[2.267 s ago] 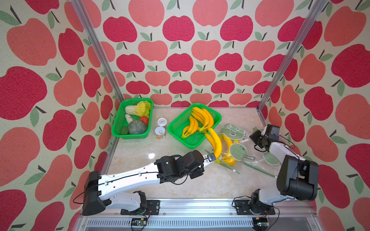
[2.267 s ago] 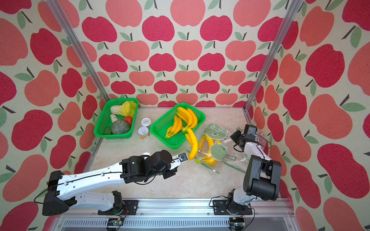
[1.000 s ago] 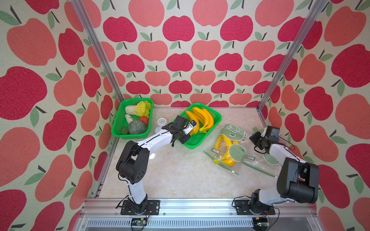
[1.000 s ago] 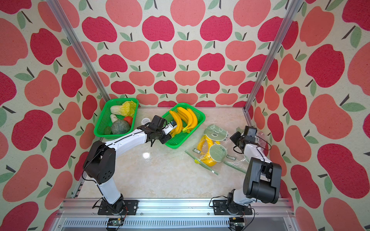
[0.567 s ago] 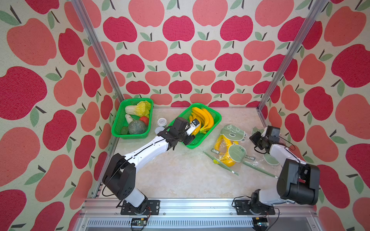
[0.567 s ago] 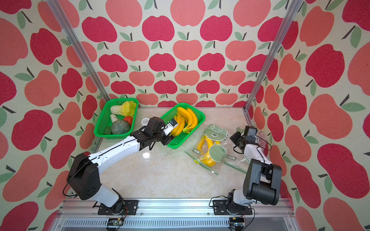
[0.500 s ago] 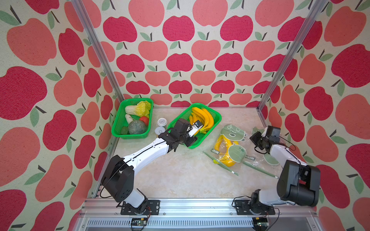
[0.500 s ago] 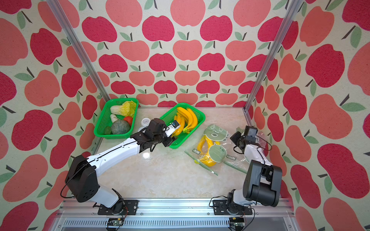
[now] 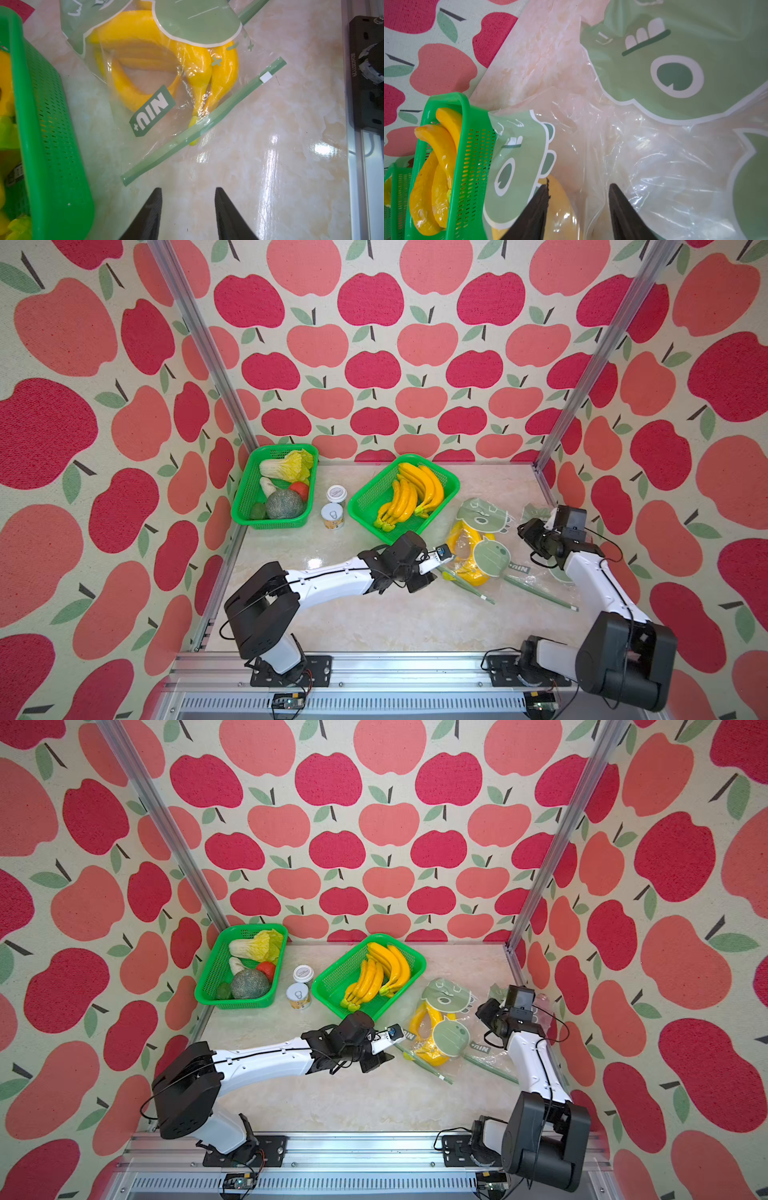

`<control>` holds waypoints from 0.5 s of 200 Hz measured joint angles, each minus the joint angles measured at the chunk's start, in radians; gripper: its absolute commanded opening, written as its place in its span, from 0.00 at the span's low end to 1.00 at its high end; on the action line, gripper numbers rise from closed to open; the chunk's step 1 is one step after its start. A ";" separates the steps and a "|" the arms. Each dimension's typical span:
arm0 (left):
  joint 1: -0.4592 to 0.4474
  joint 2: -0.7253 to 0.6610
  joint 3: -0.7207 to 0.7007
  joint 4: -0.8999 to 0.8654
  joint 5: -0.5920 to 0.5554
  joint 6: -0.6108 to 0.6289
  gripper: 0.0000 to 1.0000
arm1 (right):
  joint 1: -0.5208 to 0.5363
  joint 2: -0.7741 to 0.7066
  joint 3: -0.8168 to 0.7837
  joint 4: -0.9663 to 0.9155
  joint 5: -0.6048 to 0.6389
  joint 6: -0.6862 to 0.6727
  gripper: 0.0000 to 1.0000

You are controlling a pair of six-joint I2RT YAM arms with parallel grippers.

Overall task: Open the zip-top bag and take out the banana
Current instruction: Pick up the banana from the zipper food storage bag.

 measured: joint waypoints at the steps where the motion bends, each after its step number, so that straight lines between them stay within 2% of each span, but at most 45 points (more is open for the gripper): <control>1: -0.002 0.004 0.000 0.001 0.001 0.000 0.39 | 0.002 -0.002 -0.001 -0.002 0.000 0.000 0.52; 22: -0.018 0.074 0.002 0.018 0.003 -0.015 0.37 | 0.049 -0.059 -0.055 -0.034 -0.021 0.000 0.53; 49: -0.023 0.166 0.043 0.018 0.000 -0.024 0.32 | 0.055 -0.096 -0.119 -0.053 -0.027 0.000 0.53; 100: -0.023 0.251 0.139 0.068 -0.026 -0.031 0.45 | 0.055 -0.064 -0.147 -0.052 -0.036 0.000 0.53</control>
